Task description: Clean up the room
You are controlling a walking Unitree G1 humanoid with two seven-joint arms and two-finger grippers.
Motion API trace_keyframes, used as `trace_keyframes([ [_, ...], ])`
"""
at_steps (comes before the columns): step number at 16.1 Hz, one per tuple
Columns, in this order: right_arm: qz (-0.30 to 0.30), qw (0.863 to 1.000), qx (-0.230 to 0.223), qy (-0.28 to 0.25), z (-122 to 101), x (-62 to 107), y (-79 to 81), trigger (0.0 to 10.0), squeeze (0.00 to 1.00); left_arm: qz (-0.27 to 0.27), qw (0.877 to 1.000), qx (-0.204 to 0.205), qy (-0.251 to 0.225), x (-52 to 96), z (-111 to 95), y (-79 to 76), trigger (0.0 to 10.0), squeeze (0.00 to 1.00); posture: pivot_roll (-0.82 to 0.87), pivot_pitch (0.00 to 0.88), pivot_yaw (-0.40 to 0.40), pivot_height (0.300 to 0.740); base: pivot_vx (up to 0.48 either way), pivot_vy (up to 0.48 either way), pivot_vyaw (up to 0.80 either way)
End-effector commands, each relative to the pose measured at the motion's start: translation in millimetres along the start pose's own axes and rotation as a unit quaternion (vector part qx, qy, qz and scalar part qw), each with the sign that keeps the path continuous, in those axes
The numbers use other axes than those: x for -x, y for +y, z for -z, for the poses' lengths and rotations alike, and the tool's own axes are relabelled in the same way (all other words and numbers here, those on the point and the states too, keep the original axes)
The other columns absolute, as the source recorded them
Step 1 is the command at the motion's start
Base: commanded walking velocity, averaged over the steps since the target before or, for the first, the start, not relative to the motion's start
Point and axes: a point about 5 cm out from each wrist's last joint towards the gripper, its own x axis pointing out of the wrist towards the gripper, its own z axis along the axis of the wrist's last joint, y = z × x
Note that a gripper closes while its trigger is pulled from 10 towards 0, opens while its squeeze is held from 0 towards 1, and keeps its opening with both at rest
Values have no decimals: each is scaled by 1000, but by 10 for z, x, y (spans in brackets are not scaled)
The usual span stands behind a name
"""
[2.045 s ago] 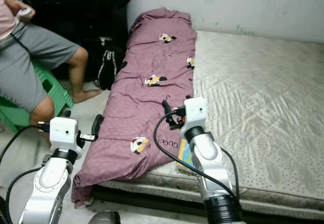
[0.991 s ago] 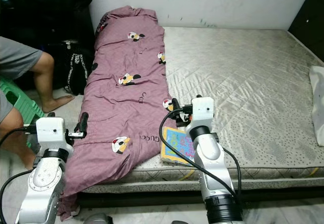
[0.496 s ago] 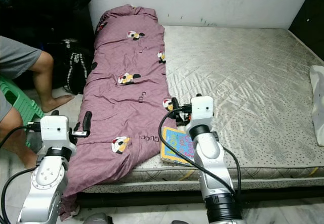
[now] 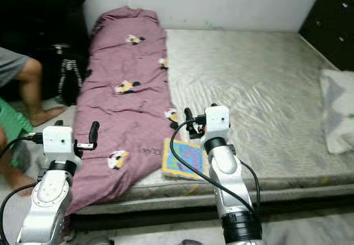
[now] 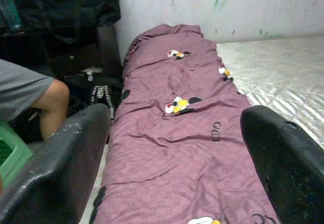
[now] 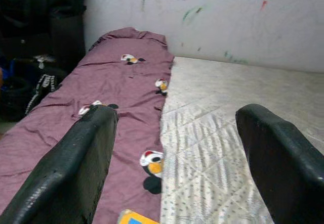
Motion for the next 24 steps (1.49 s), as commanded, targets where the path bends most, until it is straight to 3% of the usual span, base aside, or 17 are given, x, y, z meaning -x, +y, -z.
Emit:
trace_keyframes([
  [1,-1,1000,2,-4,-21,-24,-11,10000,0,5,1000,-1,3,-11,3,-9,10000,0,-20,0,-48,740,0,-259,0],
  [15,-9,1000,8,0,0,-34,-6,10000,0,4,1000,2,3,-32,0,-22,10000,0,-23,0,-53,740,0,-394,0],
  [16,-9,1000,8,0,2,-36,-7,10000,0,-8,1000,-19,-3,-34,-10,-4,10000,0,-23,0,-53,740,0,-398,0],
  [18,-8,1000,0,-1,3,-36,-9,10000,0,-41,999,-21,-2,-64,7,43,10000,0,-25,0,-54,740,0,0,0],
  [19,-14,1000,-1,-2,-1,-34,-7,10000,0,-32,999,-3,-6,-65,-1,41,10000,0,-25,0,-54,740,0,0,0],
  [24,-33,999,8,-10,-28,-25,28,10000,0,-10,1000,5,-4,-54,-4,-26,10000,0,-27,0,-58,740,0,0,590],
])
